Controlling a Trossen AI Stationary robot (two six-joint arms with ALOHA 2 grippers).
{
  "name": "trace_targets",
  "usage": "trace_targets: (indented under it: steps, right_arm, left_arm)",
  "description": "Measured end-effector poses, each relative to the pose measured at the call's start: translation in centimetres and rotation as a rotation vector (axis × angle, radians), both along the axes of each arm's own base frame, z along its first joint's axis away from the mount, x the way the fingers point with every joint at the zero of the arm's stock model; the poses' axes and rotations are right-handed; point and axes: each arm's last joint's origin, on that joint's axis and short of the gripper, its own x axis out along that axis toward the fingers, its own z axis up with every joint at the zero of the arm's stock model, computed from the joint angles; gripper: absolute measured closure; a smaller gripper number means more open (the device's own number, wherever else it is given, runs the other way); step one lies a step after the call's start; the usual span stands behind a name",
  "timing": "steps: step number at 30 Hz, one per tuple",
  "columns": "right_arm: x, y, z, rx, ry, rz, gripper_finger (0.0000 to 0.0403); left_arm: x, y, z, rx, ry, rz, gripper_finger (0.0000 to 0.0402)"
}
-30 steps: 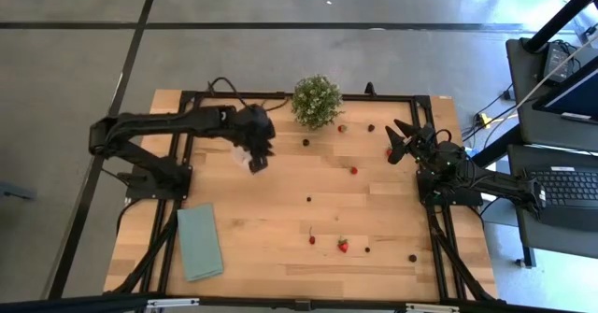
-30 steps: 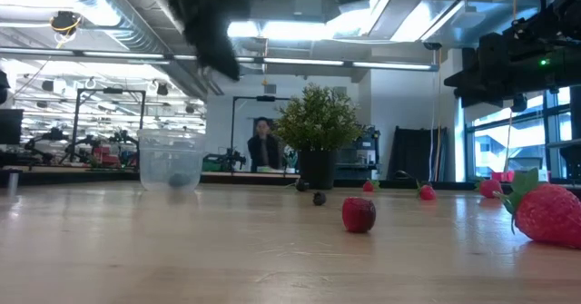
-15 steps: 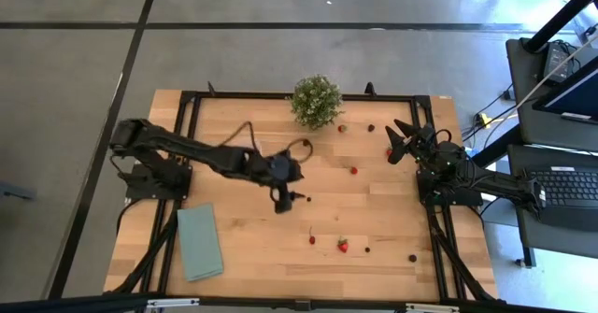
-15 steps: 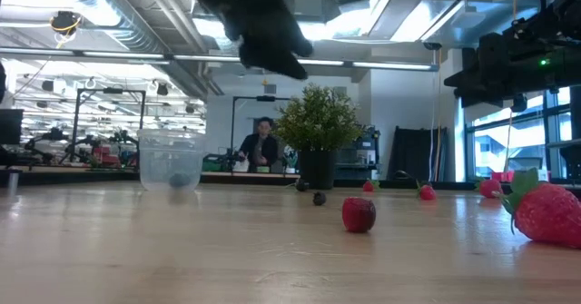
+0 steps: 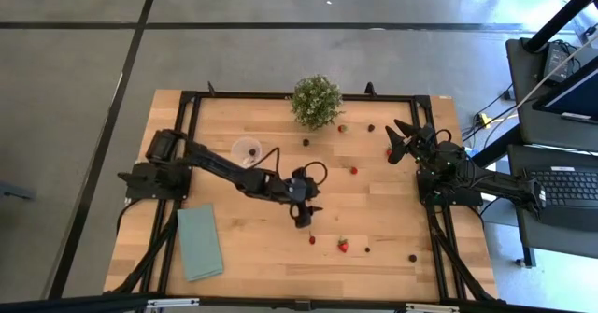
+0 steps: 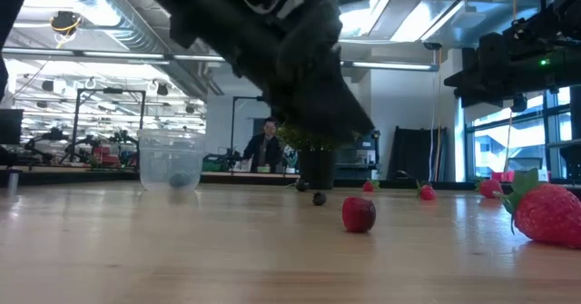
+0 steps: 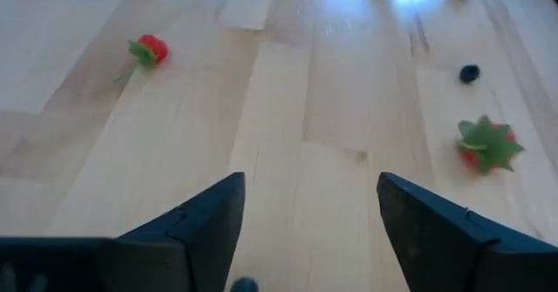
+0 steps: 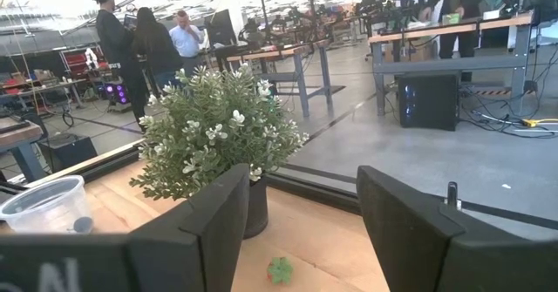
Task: Pick and placing Produce into tupperware
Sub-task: Put the blueberry into the transparent container
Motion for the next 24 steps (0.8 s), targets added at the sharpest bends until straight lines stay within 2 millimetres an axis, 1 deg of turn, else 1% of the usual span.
trace_targets:
  steps: [2,5,10,13,16,19,21,24]
  right_arm:
    - [0.0,0.0,0.0,0.0,0.0,0.0,0.0186]
    - [0.0,0.0,0.0,-0.001,0.001,0.0,0.0186]
    - [0.0,0.0,0.0,-0.003,0.003,0.0,0.0186]
    - [0.0,0.0,0.0,-0.003,0.003,0.0,0.0186]
    - [0.0,0.0,0.0,-0.003,0.003,0.0,0.0186]
    - [0.0,0.0,0.0,-0.003,0.004,0.0,0.0186]
    - [0.0,0.0,0.0,-0.003,0.003,0.0,0.0186]
    - [0.0,0.0,0.0,-0.002,0.003,0.0,0.0186]
  left_arm:
    - [-0.2,-0.3,-0.8,0.016,0.01,0.031,0.0158]
    - [-1.2,-0.8,-1.9,-0.011,-0.047,0.061,0.0168]
    - [-3.9,-1.3,-3.7,-0.116,-0.199,0.128,0.0177]
    - [-4.9,-1.6,-4.2,-0.123,-0.251,0.17,0.0178]
    - [-5.3,-1.7,-4.5,-0.081,-0.235,0.173,0.0176]
    - [-5.3,-1.6,-4.6,-0.015,-0.234,0.161,0.0175]
    - [-5.3,-1.4,-4.8,0.037,-0.22,0.169,0.0177]
    - [-5.2,-0.9,-4.9,0.059,-0.211,0.157,0.0181]
